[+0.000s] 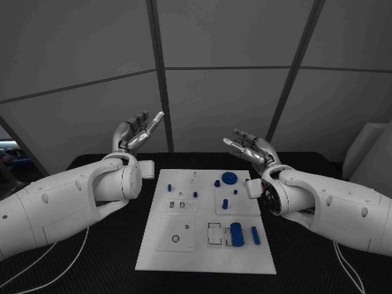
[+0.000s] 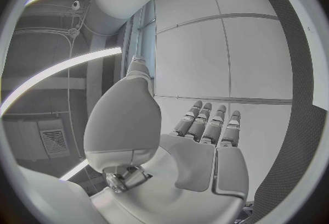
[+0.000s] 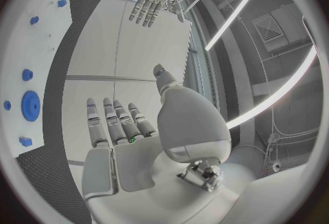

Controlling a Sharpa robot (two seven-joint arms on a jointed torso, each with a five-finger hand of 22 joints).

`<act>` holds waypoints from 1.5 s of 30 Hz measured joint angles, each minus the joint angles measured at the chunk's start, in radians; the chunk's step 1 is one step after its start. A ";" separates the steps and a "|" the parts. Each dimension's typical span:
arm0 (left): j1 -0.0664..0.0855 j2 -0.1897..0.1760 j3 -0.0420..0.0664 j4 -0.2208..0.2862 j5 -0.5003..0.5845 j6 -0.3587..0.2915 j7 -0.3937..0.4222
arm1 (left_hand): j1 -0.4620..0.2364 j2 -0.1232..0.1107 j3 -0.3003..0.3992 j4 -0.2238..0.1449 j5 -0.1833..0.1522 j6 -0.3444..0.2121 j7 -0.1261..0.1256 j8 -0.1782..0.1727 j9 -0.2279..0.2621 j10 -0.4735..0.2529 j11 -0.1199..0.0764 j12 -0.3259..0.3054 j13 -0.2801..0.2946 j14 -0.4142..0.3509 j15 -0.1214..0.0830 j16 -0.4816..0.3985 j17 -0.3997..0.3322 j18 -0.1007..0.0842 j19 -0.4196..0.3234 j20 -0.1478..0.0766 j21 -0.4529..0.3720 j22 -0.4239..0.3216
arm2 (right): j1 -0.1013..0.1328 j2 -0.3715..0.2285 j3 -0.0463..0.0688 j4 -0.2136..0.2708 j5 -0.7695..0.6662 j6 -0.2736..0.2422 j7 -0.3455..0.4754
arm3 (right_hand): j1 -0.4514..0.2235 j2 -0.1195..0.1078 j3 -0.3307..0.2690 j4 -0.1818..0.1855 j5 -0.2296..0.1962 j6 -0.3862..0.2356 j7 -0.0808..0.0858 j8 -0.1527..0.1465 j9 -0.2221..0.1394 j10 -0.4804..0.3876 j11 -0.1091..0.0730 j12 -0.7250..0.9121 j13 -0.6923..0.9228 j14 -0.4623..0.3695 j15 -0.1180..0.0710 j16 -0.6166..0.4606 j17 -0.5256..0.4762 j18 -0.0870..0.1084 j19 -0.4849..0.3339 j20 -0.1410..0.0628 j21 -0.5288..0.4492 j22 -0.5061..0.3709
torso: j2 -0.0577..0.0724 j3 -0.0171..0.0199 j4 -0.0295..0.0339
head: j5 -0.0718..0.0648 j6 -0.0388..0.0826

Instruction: Assemble the parts on the task board

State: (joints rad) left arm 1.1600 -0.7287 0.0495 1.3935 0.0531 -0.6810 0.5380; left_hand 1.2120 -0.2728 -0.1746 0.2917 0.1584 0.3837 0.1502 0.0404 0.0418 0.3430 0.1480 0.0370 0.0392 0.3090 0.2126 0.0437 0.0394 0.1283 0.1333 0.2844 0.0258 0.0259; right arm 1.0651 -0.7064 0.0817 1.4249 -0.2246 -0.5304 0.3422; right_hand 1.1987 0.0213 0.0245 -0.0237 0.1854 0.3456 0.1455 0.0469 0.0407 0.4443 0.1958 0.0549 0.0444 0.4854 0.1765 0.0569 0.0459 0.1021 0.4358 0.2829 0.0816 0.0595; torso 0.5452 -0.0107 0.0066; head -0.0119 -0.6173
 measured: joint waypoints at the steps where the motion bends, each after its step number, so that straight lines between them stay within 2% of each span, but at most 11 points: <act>1: 0.000 0.000 0.000 0.000 0.001 0.003 0.001 | 0.007 0.004 0.004 0.004 0.000 0.010 0.001 0.003 0.001 0.018 0.008 0.006 0.002 0.025 0.004 0.007 0.003 0.000 0.012 0.001 0.005 0.003 | 0.000 0.002 0.001 -0.003 -0.013 0.014 -0.009 | 0.017 0.001 0.000 -0.008 0.000 0.031 0.002 0.005 0.002 0.043 0.005 0.005 0.003 0.044 0.003 0.006 0.002 0.007 0.029 0.001 0.009 0.004 | 0.000 0.0000 0.0000 | 0.000 0.000; 7: 0.000 -0.060 0.000 0.014 0.002 0.044 0.006 | 0.069 0.057 0.060 0.005 -0.014 0.150 0.010 0.032 0.016 0.217 0.057 0.046 0.018 0.247 0.005 0.064 0.025 0.000 0.180 0.006 0.069 0.037 | 0.015 -0.007 0.004 -0.077 -0.249 0.053 -0.036 | 0.113 0.008 0.009 -0.064 -0.004 0.280 0.025 0.046 0.021 0.307 0.003 0.041 0.015 0.299 -0.002 0.042 0.015 0.046 0.210 0.000 0.073 0.025 | 0.012 -0.0004 0.0020 | -0.010 -0.016; 10: 0.000 -0.076 0.000 0.022 -0.003 0.060 0.006 | 0.113 0.100 0.101 -0.006 -0.028 0.268 0.025 0.055 0.026 0.356 0.056 0.075 0.025 0.384 -0.013 0.099 0.035 0.001 0.327 0.003 0.130 0.065 | 0.034 -0.006 0.004 -0.093 -0.380 0.064 -0.049 | 0.145 0.012 0.024 -0.087 -0.005 0.400 0.044 0.060 0.027 0.423 -0.011 0.049 0.016 0.418 -0.020 0.060 0.019 0.055 0.304 -0.013 0.110 0.036 | 0.023 -0.0003 0.0041 | -0.016 -0.018; 14: -0.001 -0.090 0.000 0.049 -0.019 0.087 0.005 | 0.155 0.142 0.135 -0.034 -0.036 0.382 0.042 0.075 0.033 0.482 0.045 0.096 0.027 0.515 -0.038 0.128 0.043 0.002 0.465 -0.008 0.190 0.090 | 0.056 0.000 0.005 -0.106 -0.541 0.086 -0.073 | 0.157 0.015 0.039 -0.108 -0.005 0.490 0.058 0.065 0.027 0.518 -0.029 0.052 0.016 0.521 -0.043 0.076 0.022 0.062 0.392 -0.035 0.149 0.046 | 0.035 0.0004 0.0061 | -0.022 -0.015; 15: -0.001 -0.095 0.000 0.054 -0.024 0.093 0.004 | 0.165 0.152 0.143 -0.043 -0.039 0.411 0.047 0.080 0.034 0.515 0.040 0.099 0.027 0.550 -0.045 0.135 0.045 0.002 0.502 -0.012 0.206 0.096 | 0.061 0.000 0.005 -0.109 -0.578 0.093 -0.081 | 0.159 0.013 0.044 -0.112 -0.005 0.510 0.057 0.065 0.027 0.540 -0.033 0.052 0.016 0.545 -0.049 0.076 0.023 0.062 0.414 -0.041 0.158 0.048 | 0.039 0.0004 0.0067 | -0.023 -0.014; 17: -0.001 -0.107 0.000 0.067 -0.035 0.107 0.001 | 0.181 0.168 0.157 -0.057 -0.039 0.458 0.057 0.081 0.034 0.568 0.033 0.101 0.027 0.610 -0.058 0.143 0.050 0.064 0.563 -0.022 0.231 0.106 | 0.071 0.000 0.005 -0.118 -0.662 0.110 -0.104 | 0.159 0.013 0.054 -0.122 0.000 0.546 0.052 0.065 0.027 0.580 -0.042 0.052 0.016 0.591 -0.061 0.082 0.025 0.062 0.452 -0.053 0.174 0.053 | 0.047 0.0004 0.0084 | -0.027 -0.014; 21: 0.000 -0.130 -0.001 0.102 -0.057 0.131 -0.005 | 0.202 0.190 0.176 -0.084 -0.044 0.531 0.056 0.085 0.033 0.654 0.018 0.101 0.027 0.710 -0.082 0.152 0.060 0.064 0.664 -0.041 0.274 0.120 | 0.090 -0.004 0.005 -0.125 -0.812 0.140 -0.153 | 0.159 0.013 0.069 -0.131 0.000 0.594 0.041 0.065 0.027 0.638 -0.057 0.037 0.017 0.672 -0.081 0.091 0.030 0.062 0.519 -0.074 0.204 0.059 | 0.062 0.0004 0.0128 | -0.033 -0.012; 32: -0.002 -0.184 0.000 0.208 -0.095 0.182 -0.029 | 0.225 0.212 0.195 -0.137 -0.048 0.635 0.041 0.071 0.026 0.786 -0.014 0.078 0.027 0.882 -0.127 0.158 0.097 0.064 0.818 -0.085 0.338 0.138 | 0.125 0.001 0.006 -0.107 -1.175 0.212 -0.305 | 0.129 -0.035 0.121 -0.141 0.032 0.687 0.005 0.054 0.027 0.743 -0.101 0.021 0.020 0.920 -0.155 0.201 0.113 0.062 0.715 -0.161 0.366 0.131 | 0.112 -0.0036 0.0282 | -0.054 0.009; 38: -0.003 -0.198 0.000 0.244 -0.104 0.199 -0.042 | 0.224 0.216 0.191 -0.148 -0.048 0.646 0.040 0.048 0.024 0.801 -0.016 0.050 0.025 0.901 -0.131 0.142 0.107 0.064 0.841 -0.091 0.348 0.139 | 0.130 0.015 0.006 -0.104 -1.329 0.268 -0.391 | 0.096 -0.069 0.175 -0.129 0.053 0.720 -0.011 0.037 0.028 0.766 -0.117 0.016 0.022 0.975 -0.182 0.393 0.243 0.062 0.775 -0.194 0.498 0.207 | 0.134 -0.0081 0.0398 | -0.064 0.011; 40: -0.003 -0.204 0.000 0.255 -0.106 0.203 -0.045 | 0.222 0.218 0.191 -0.148 -0.048 0.646 0.040 0.046 0.024 0.797 -0.012 0.044 0.025 0.900 -0.130 0.136 0.108 0.064 0.841 -0.091 0.348 0.139 | 0.130 0.019 0.006 -0.105 -1.364 0.286 -0.413 | 0.067 -0.119 0.249 -0.097 0.059 0.734 -0.016 0.022 0.028 0.737 -0.124 0.013 0.025 0.982 -0.189 0.749 0.552 0.061 0.840 -0.204 0.753 0.433 | 0.141 -0.0101 0.0433 | -0.068 0.009; 45: -0.003 -0.215 0.000 0.274 -0.108 0.209 -0.050 | 0.221 0.219 0.191 -0.148 -0.048 0.646 0.039 0.042 0.024 0.795 -0.010 0.042 0.025 0.896 -0.125 0.130 0.108 0.064 0.844 -0.088 0.348 0.139 | 0.132 0.025 0.006 -0.105 -1.412 0.328 -0.447 | 0.081 -0.141 0.277 -0.077 0.059 0.721 -0.015 0.022 0.028 0.701 -0.116 0.013 0.029 0.982 -0.189 0.947 0.739 0.060 0.853 -0.201 0.932 0.630 | 0.154 -0.0142 0.0478 | -0.079 0.007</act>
State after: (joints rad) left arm 1.1567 -0.9438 0.0493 1.6678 -0.0548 -0.4722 0.4885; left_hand 1.4330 -0.0535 0.0163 0.1434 0.1105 1.0295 0.1894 0.0824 0.0658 1.1384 0.1382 0.0792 0.0647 1.2047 0.0875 0.1742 0.1473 0.1919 0.9773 0.1969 0.3739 0.1651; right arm 1.1968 -0.6812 0.0876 1.3194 -1.6370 -0.2020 -0.1052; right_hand 1.2801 -0.1195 0.3020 -0.1003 0.2442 1.0667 0.1306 0.0687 0.0685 1.1458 0.0803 0.0681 0.0738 1.4671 -0.0126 1.0042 0.7853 0.1623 1.2890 0.0821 1.0138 0.6897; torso 0.6996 -0.0249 0.0545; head -0.0912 -0.6108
